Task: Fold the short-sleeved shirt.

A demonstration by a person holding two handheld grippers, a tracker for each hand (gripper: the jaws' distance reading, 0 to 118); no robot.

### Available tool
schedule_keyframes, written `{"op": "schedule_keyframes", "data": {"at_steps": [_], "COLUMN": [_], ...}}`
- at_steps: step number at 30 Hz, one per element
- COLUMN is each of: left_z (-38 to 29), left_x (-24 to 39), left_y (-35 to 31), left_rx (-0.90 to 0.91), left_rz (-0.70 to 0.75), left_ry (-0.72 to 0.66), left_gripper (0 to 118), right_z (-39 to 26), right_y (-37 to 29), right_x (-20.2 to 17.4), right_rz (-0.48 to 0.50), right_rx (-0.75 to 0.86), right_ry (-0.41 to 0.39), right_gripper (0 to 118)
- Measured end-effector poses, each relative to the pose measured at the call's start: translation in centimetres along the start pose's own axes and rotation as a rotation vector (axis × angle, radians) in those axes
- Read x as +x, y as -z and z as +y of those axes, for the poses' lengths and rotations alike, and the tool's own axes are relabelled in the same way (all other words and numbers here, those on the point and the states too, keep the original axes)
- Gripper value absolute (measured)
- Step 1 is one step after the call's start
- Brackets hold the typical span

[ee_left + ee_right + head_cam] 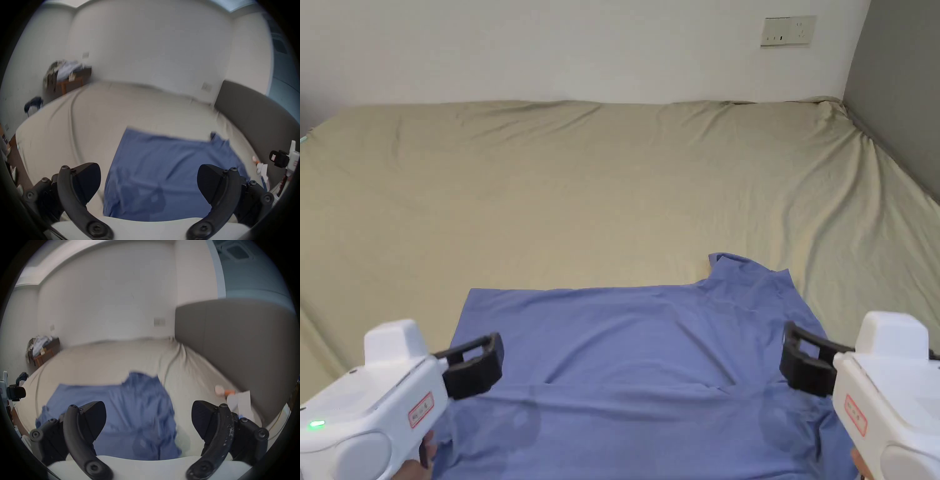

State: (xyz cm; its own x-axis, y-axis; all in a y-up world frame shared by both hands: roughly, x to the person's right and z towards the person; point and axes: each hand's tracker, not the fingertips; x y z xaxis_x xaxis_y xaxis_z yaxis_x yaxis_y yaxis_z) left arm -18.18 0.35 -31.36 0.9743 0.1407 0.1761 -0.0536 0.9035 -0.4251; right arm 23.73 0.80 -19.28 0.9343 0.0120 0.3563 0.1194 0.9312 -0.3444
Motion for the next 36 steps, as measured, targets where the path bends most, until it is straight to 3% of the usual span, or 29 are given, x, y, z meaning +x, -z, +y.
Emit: {"op": "schedule_keyframes", "data": {"at_steps": [5, 7, 8, 10, 12, 22, 34, 36], "left_z": [2.9, 3.4, 3.6, 3.8, 3.9, 5.7, 7.0, 6.1], "left_x": [3.9, 5.0, 5.3, 5.7, 6.0, 4.9, -1.4, -2.3], "left_y": [-2.2, -2.1, -2.1, -1.5, -1.0, 3.6, 22.7, 25.7], "left_rx": [0.282, 0.306, 0.307, 0.321, 0.321, 0.257, -0.257, -0.331], "left_rz": [0.007, 0.025, 0.028, 0.02, 0.009, -0.015, -0.081, -0.04], "left_ry": [0.103, 0.127, 0.13, 0.14, 0.135, 0.129, 0.134, 0.179], "left_gripper": [117, 106, 93, 47, 0, 0, 0, 7], "right_z": [3.3, 3.9, 4.1, 4.3, 4.5, 5.7, 6.3, 6.0], "right_y": [-1.3, -1.5, -1.7, -1.7, -1.7, 1.0, 8.1, 9.1], "right_x": [-1.4, -1.9, -2.3, -2.7, -3.3, -3.9, -4.0, -3.8], "right_rz": [-0.012, -0.023, -0.017, -0.015, -0.021, -0.03, -0.058, -0.064], "right_rx": [0.175, 0.22, 0.233, 0.251, 0.264, 0.25, 0.186, 0.169], "right_ry": [-0.018, -0.016, -0.024, -0.046, -0.071, -0.102, -0.127, -0.121], "right_gripper": [109, 106, 100, 62, 2, 2, 2, 2]}}
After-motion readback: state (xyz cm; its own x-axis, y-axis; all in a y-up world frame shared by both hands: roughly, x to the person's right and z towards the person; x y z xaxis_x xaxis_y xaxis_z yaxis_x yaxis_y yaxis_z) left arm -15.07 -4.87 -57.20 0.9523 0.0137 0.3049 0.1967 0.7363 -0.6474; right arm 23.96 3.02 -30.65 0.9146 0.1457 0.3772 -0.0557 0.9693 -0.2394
